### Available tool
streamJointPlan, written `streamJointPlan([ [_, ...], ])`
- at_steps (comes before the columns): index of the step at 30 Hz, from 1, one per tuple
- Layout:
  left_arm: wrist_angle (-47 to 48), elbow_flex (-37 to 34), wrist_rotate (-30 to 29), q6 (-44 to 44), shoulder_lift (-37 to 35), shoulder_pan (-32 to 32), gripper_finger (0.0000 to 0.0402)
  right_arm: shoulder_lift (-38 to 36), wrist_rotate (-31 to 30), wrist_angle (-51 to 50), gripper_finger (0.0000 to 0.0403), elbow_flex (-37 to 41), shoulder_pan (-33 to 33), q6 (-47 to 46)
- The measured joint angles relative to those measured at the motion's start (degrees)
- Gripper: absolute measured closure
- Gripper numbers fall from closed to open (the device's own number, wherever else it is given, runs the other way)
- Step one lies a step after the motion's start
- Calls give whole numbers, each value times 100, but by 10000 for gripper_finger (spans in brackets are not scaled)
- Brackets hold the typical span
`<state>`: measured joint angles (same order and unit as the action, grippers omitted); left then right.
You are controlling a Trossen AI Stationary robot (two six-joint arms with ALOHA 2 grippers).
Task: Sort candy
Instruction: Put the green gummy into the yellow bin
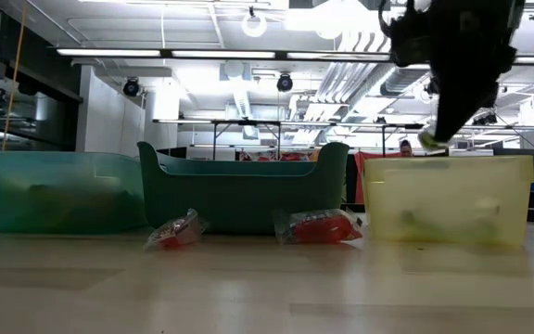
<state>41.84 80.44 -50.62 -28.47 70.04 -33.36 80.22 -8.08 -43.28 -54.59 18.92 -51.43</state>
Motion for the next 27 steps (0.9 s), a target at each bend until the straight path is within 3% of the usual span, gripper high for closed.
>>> streamJointPlan([
  [9, -15, 0, -264, 4, 2, 0, 200, -594, 19, -258, 390, 39, -253, -81],
  [21, 17, 0, -227, 17, 2, -1, 200, -575, 169, -399, 204, -49, -431, -103],
  [27, 32, -2, 28, 350, -72, -4, 200, -575, -361, -1311, 175, -712, -829, -704],
])
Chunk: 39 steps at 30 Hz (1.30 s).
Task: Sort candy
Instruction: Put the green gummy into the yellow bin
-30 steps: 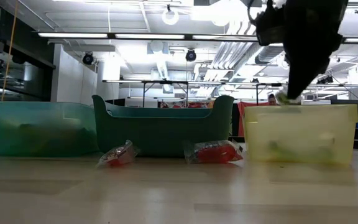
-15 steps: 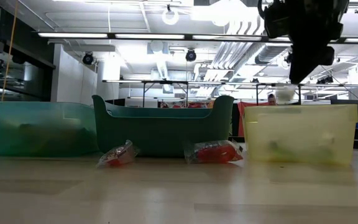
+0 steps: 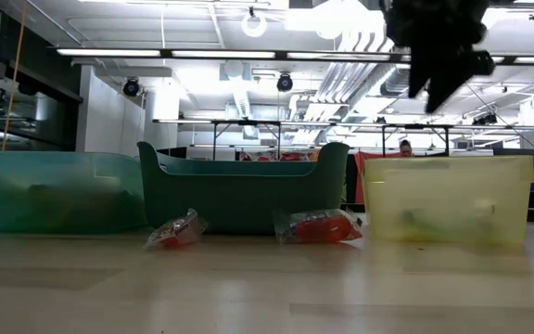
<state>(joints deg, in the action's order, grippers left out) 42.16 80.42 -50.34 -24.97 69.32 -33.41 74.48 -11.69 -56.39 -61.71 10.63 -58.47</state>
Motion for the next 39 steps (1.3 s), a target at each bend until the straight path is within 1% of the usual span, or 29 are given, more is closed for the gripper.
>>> streamJointPlan([
  [4, 4, 2, 10, 377, -75, 113, 200, 0, -975, -631, 179, -547, -294, -401],
  [8, 1, 2, 144, 605, -159, 331, 200, -2, -2008, -1334, 191, -893, -744, -1236],
  [10, 29, 4, 435, 782, -158, 481, 200, -2, -2266, -1590, 197, -927, -1024, -1504],
  [11, 81, 4, 590, 897, -155, 563, 200, -2, -2301, -1679, 201, -923, -1198, -1599],
  [13, 236, 4, 804, 1101, -154, 748, 200, -2, -2255, -1695, 206, -825, -1553, -1618],
  [16, 484, -27, 828, 1226, -123, 1130, 200, 21, -2040, -1713, 211, -672, -2121, -1500],
  [18, 385, -223, 864, 1366, -160, 1485, 200, 34, -1980, -1703, 212, -593, -2515, -1291],
  [20, 276, -500, 1090, 1462, -231, 1889, 200, 58, -1979, -1649, 213, -533, -2939, -1078],
  [22, -133, -882, 1442, 1474, -321, 2344, 200, 57, -1990, -1494, 213, -440, -3409, -679],
  [24, -770, -1356, 1984, 1521, -400, 2786, 200, 59, -1976, -1162, 213, -307, -3892, -161],
  [29, -3111, -2505, 3505, 1618, -401, 3869, 200, 112, -1653, -438, 213, -58, -5074, 861],
  [31, -3790, -2801, 3951, 1509, -323, 4297, 200, 185, -1455, -246, 213, 4, -5447, 1126],
  [34, -4187, -2933, 4311, 1139, -168, 4796, 200, 431, -1132, -126, 213, 83, -5895, 1592],
  [37, -4242, -2933, 4474, 1069, -101, 5176, 200, 788, -1197, -153, 213, 83, -6133, 1970],
  [39, -4240, -2933, 4619, 1124, -70, 5394, 200, 1039, -1230, -155, 213, 83, -6210, 1984],
])
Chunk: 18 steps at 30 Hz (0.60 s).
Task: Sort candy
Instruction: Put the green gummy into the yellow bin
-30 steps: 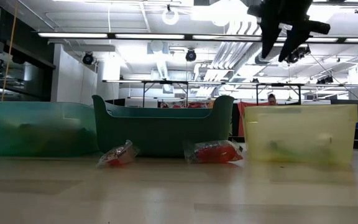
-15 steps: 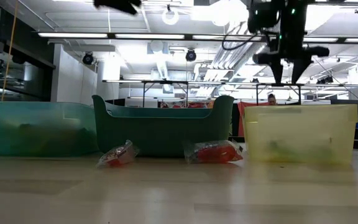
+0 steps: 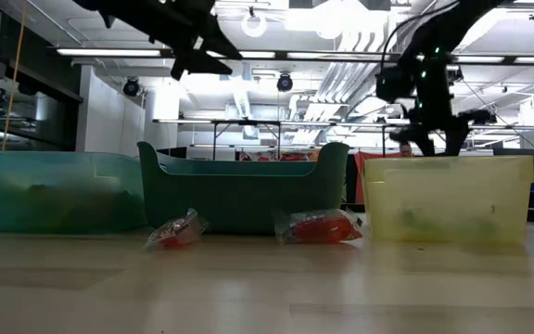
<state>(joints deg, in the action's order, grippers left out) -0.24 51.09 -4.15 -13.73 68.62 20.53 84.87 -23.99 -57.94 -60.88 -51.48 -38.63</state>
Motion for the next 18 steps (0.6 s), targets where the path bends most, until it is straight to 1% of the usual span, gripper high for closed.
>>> streamJointPlan([
  [5, 1, 0, 652, 139, -2, 544, 200, 641, -35, -19, 213, 0, -45, -362],
  [10, 259, 0, 1277, 211, -2, 978, 200, 1134, -289, -530, 213, 0, -51, -1147],
  [14, 646, 0, 1600, 713, -2, 1293, 200, 1306, -367, -506, 213, 0, -51, -1500],
  [16, 819, 0, 1669, 1027, -2, 1448, 200, 1356, -362, -504, 213, 0, -65, -1633],
  [18, 986, 0, 1820, 1276, -2, 1632, 200, 1430, -164, -499, 213, 3, -124, -1846],
])
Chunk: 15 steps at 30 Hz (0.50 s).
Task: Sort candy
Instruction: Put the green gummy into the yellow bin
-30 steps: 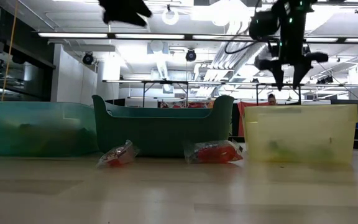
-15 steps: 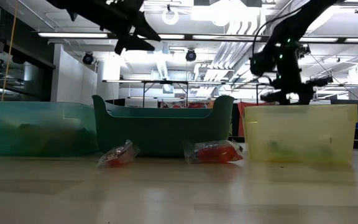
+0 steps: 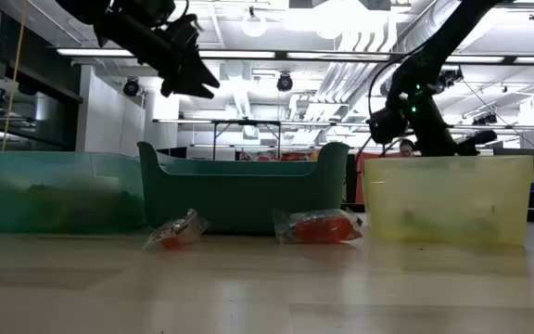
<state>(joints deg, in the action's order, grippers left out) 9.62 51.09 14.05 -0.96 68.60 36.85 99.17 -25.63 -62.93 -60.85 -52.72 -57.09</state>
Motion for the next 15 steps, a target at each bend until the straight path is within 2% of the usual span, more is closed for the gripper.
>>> streamJointPlan([
  [4, 149, 0, 492, 165, -2, 385, 200, 141, 633, 217, 213, 391, -307, -132],
  [9, 164, 0, 531, 222, -2, 707, 200, 118, 604, 457, 213, 910, -550, -131],
  [15, 153, 0, 537, 228, -2, 908, 200, 98, 514, 729, 213, 817, -500, -244],
])
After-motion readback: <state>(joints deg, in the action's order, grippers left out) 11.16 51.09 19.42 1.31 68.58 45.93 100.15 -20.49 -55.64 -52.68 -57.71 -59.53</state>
